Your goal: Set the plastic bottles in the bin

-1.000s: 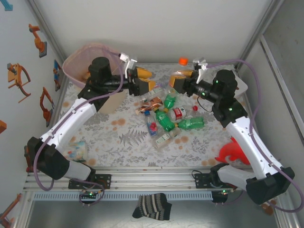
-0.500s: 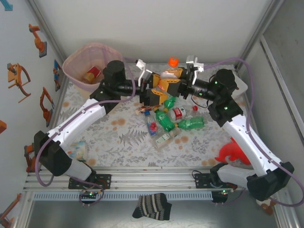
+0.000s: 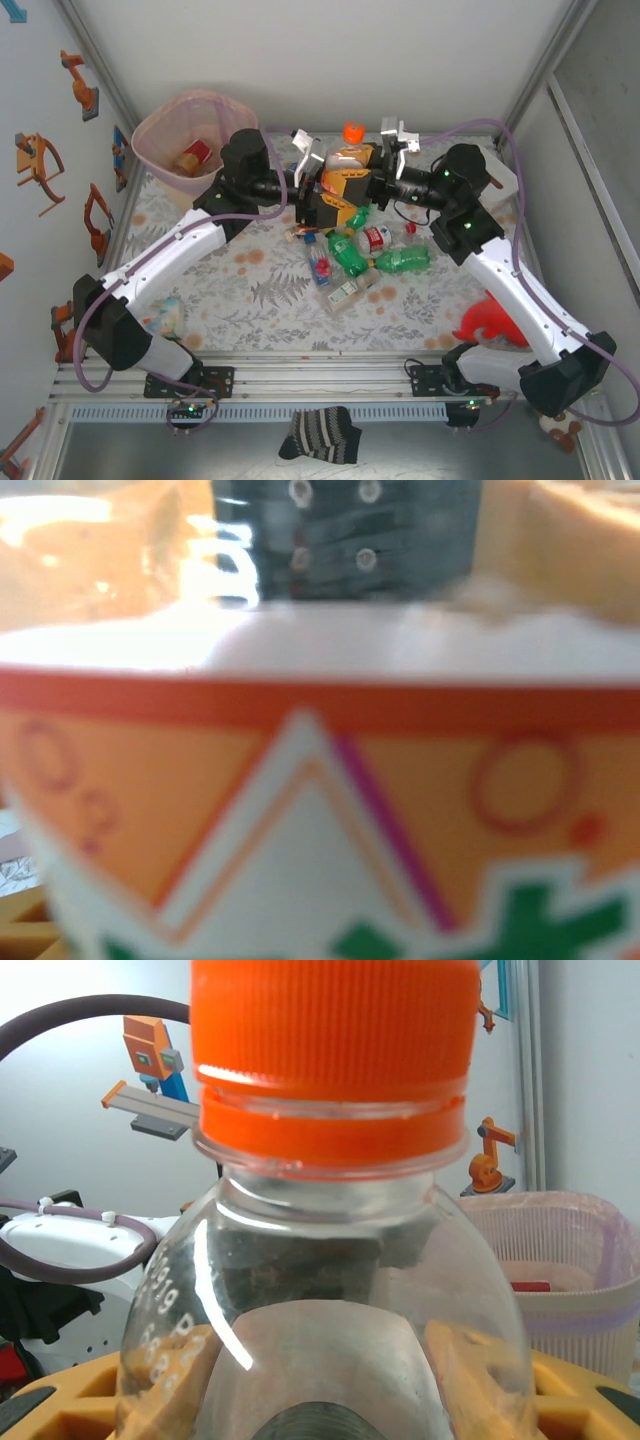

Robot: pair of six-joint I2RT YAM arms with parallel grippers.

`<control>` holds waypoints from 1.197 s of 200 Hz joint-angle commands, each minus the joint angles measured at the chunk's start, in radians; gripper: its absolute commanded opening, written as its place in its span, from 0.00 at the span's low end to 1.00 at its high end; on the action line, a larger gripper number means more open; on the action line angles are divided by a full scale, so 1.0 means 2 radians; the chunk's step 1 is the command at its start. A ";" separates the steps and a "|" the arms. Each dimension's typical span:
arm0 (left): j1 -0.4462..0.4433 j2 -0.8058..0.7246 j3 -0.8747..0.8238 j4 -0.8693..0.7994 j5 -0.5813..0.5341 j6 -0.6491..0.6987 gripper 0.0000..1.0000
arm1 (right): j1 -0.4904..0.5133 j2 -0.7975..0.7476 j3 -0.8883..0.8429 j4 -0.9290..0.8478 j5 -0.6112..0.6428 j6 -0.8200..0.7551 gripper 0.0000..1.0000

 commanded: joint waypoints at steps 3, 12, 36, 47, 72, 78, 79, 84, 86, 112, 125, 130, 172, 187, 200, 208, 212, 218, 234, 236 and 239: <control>-0.002 -0.008 0.019 0.015 0.008 0.012 0.67 | 0.007 -0.006 0.012 0.013 -0.010 0.003 0.32; -0.002 -0.008 0.020 0.014 0.008 0.012 0.65 | 0.007 -0.007 0.011 0.010 -0.009 0.000 0.32; -0.002 -0.010 0.021 0.011 0.008 0.016 0.59 | 0.007 -0.012 0.011 -0.003 -0.003 -0.011 0.32; -0.002 -0.010 0.021 0.007 0.007 0.018 0.56 | 0.007 -0.014 0.011 -0.008 0.000 -0.015 0.32; -0.002 -0.011 0.023 -0.001 0.006 0.024 0.50 | 0.007 -0.015 0.011 -0.014 0.004 -0.020 0.32; -0.002 -0.011 0.024 -0.002 0.005 0.025 0.49 | 0.007 -0.016 0.011 -0.015 0.004 -0.020 0.32; -0.002 -0.011 0.024 -0.003 0.006 0.025 0.49 | 0.007 -0.016 0.011 -0.015 0.004 -0.020 0.32; -0.001 -0.011 0.024 -0.005 0.006 0.026 0.49 | 0.007 -0.016 0.011 -0.016 0.004 -0.020 0.32; -0.001 -0.011 0.025 -0.005 0.005 0.027 0.48 | 0.007 -0.016 0.010 -0.016 0.004 -0.020 0.32; 0.000 -0.015 0.026 -0.016 0.003 0.034 0.47 | 0.007 -0.021 0.010 -0.023 0.015 -0.023 0.46; 0.002 -0.018 0.025 -0.022 0.003 0.038 0.47 | 0.007 -0.027 0.010 -0.033 0.029 -0.027 0.61; 0.003 -0.020 0.025 -0.025 0.002 0.040 0.47 | 0.007 -0.030 0.010 -0.037 0.035 -0.029 0.65; 0.023 -0.033 0.021 -0.044 -0.003 0.045 0.46 | 0.007 -0.068 -0.005 -0.075 0.099 -0.058 0.77; 0.040 -0.039 0.020 -0.051 -0.006 0.046 0.46 | 0.007 -0.084 -0.009 -0.095 0.124 -0.071 0.77; 0.061 -0.046 0.021 -0.066 -0.017 0.047 0.46 | 0.007 -0.094 -0.011 -0.112 0.140 -0.081 0.77; 0.076 -0.050 0.021 -0.077 -0.031 0.050 0.46 | 0.007 -0.099 -0.010 -0.124 0.146 -0.086 0.77; 0.084 -0.053 0.022 -0.085 -0.038 0.051 0.46 | 0.007 -0.100 -0.010 -0.130 0.148 -0.089 0.77; 0.096 -0.055 0.024 -0.096 -0.048 0.056 0.46 | 0.007 -0.103 -0.008 -0.138 0.152 -0.093 0.77; 0.129 -0.062 0.035 -0.135 -0.090 0.064 0.46 | 0.007 -0.107 -0.008 -0.152 0.160 -0.097 0.77; 0.133 -0.062 0.037 -0.139 -0.094 0.065 0.46 | 0.007 -0.107 -0.009 -0.153 0.162 -0.097 0.77; 0.140 -0.062 0.039 -0.146 -0.102 0.067 0.46 | 0.007 -0.108 -0.008 -0.155 0.163 -0.097 0.77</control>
